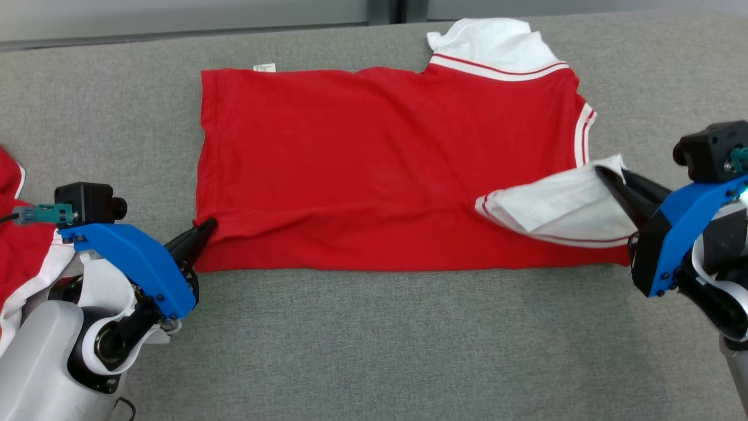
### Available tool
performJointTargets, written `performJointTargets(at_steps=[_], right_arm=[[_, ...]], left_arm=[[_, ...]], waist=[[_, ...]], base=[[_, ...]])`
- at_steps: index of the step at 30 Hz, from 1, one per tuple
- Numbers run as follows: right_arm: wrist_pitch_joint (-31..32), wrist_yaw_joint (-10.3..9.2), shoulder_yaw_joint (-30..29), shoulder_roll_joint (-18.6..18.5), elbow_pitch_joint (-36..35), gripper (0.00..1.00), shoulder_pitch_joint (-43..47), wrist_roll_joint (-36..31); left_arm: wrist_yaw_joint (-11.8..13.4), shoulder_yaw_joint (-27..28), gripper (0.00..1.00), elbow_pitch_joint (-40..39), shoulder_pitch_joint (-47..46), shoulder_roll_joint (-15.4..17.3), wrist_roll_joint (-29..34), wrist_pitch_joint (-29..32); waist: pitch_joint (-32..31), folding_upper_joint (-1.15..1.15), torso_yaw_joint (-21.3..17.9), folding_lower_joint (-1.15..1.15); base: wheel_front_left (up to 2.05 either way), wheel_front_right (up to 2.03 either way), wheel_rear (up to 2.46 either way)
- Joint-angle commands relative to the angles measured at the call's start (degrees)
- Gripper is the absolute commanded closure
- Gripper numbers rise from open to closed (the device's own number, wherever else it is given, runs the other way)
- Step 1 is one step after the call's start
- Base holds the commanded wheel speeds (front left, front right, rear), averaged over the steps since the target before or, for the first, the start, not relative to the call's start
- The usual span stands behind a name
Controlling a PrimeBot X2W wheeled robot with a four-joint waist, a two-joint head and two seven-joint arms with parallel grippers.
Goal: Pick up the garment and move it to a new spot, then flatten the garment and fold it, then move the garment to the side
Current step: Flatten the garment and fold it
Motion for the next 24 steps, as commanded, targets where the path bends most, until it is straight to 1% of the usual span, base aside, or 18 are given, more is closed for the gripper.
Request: performJointTargets(at_steps=[1,8,17,18,19,20,24], right_arm=[[-1.9,-0.01,0.7,-1.0,1.0,1.00,-1.7,0.2],[-7.7,-0.01,3.4,-3.0,4.7,1.00,-5.3,-0.3],[-12.0,-0.01,5.6,-3.8,8.1,1.00,-7.6,-0.3],[-12.4,-0.01,5.6,-3.6,8.7,1.00,-7.7,-0.2],[-13.0,-0.01,5.6,-3.4,9.1,0.51,-7.9,-0.3],[-13.3,-0.01,5.5,-3.1,9.6,0.00,-8.0,-0.2],[-15.5,-0.01,5.0,-2.2,11.3,0.00,-7.6,-0.1]], left_arm=[[-0.2,0.1,1.00,1.2,-1.4,-0.8,0.7,-1.1],[-1.5,-1.1,1.00,5.5,-3.9,-3.1,1.6,-3.0],[-2.9,-1.9,1.00,8.6,-4.8,-4.1,1.7,-3.5],[-3.1,-2.0,0.69,8.9,-4.8,-4.1,1.9,-3.7],[-2.9,-1.9,0.00,9.2,-4.8,-4.2,2.1,-4.2],[-2.7,-1.7,0.00,9.5,-4.8,-4.4,2.3,-4.8],[-2.4,-1.7,0.00,10.4,-3.6,-5.3,2.9,-7.2]], waist=[[1.0,0.00,0.7,-0.01],[2.4,0.00,1.3,-0.01],[2.1,0.00,2.0,-0.01],[1.9,0.00,2.2,-0.01],[1.7,0.00,2.3,-0.01],[1.5,0.00,2.4,-0.01],[0.0,0.00,2.8,-0.01]], base=[[0.00,0.00,0.00],[0.00,0.00,0.00],[0.00,0.00,0.00],[0.00,0.00,0.00],[0.00,0.00,0.00],[0.00,0.00,0.00],[0.00,0.00,0.00]])
